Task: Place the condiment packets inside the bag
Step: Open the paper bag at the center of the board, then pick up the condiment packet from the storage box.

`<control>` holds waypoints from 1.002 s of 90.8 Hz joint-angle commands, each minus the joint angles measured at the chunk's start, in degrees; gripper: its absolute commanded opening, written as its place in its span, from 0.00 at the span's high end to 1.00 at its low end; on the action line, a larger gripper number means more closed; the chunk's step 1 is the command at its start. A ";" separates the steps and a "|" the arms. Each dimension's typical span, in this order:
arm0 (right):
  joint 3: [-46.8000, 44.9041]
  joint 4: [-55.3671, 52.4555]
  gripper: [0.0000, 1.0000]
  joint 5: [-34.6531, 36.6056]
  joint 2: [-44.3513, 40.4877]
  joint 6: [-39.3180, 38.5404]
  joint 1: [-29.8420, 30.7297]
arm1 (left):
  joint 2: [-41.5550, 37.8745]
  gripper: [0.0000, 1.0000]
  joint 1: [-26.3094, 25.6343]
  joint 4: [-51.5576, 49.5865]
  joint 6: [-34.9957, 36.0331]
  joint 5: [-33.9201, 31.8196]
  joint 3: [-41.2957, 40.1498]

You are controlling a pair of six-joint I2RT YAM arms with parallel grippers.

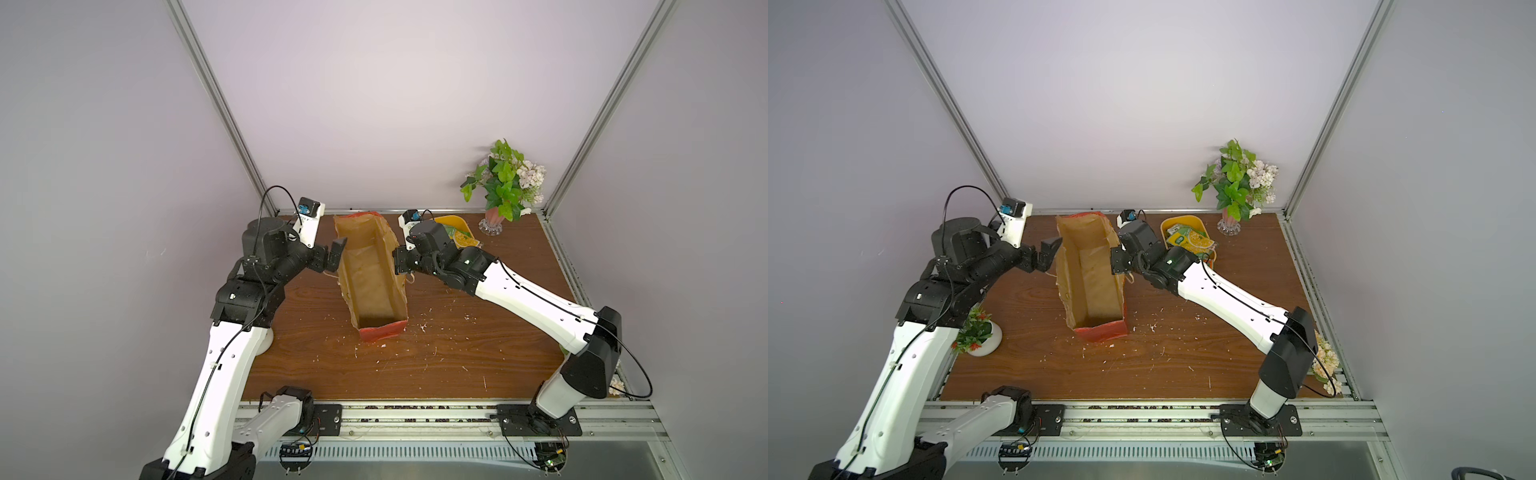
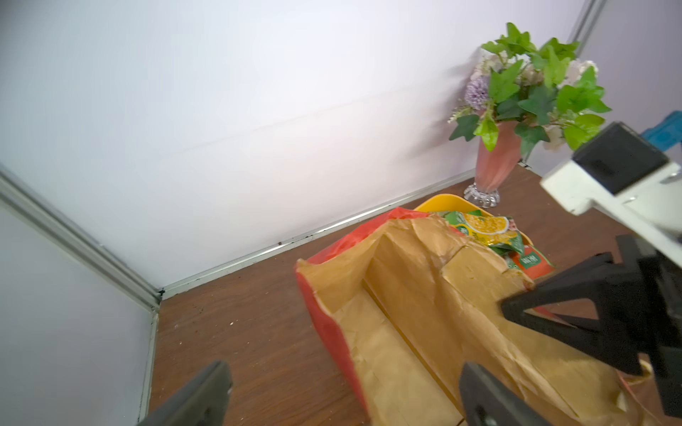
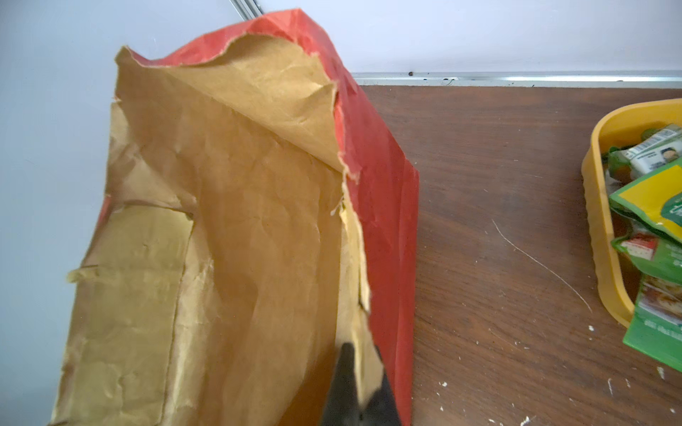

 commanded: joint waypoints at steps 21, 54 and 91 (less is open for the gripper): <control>9.89 -1.10 0.96 -4.12 8.84 -2.08 -3.23 | -1.42 0.00 14.75 13.62 -5.46 7.84 -13.19; 20.51 -5.90 0.20 -2.86 12.86 -5.64 -3.51 | -2.20 0.00 16.24 29.12 -4.85 0.38 -29.38; 36.76 -16.00 0.01 4.08 12.02 -10.81 -5.64 | 3.18 0.00 16.61 47.44 -9.15 2.05 -45.18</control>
